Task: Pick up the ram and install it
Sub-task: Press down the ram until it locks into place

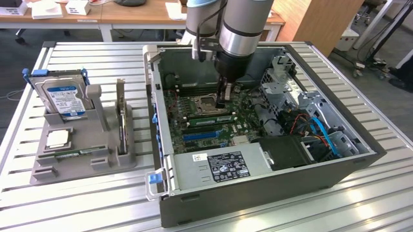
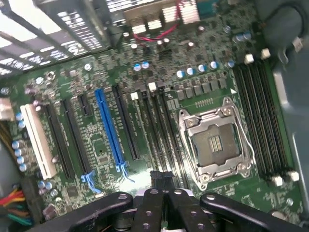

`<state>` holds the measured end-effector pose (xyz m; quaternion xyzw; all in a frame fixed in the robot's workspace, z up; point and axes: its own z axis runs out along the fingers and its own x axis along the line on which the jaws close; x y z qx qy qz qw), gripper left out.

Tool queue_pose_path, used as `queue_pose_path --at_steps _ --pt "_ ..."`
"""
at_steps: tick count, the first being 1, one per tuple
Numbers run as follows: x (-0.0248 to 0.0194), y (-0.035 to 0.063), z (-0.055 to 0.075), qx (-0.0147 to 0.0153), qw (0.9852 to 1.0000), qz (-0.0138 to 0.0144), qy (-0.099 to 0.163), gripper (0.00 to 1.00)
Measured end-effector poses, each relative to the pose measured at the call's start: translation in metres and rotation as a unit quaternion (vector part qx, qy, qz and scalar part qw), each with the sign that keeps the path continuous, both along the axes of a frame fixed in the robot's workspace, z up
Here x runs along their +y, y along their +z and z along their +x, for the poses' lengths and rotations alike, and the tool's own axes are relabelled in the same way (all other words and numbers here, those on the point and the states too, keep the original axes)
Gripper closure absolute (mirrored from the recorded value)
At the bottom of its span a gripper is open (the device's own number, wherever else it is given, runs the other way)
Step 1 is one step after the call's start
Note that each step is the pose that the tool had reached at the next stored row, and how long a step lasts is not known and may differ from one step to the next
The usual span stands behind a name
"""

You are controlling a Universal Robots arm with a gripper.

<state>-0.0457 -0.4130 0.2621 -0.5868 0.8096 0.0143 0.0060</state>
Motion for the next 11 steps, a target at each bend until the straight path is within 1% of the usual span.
queue_pose_path --at_steps 3,6,9,11 --pt "0.0000 -0.0001 0.0000 0.0000 0.9997 0.0000 -0.026 0.90" --pt "0.0000 -0.0002 0.0000 0.0000 0.9987 0.0000 -0.051 0.90" --pt "0.0000 -0.0003 0.0000 0.0000 0.9972 0.0000 -0.075 0.90" --pt "0.0000 -0.0003 0.0000 0.0000 0.9958 0.0000 -0.091 0.90"
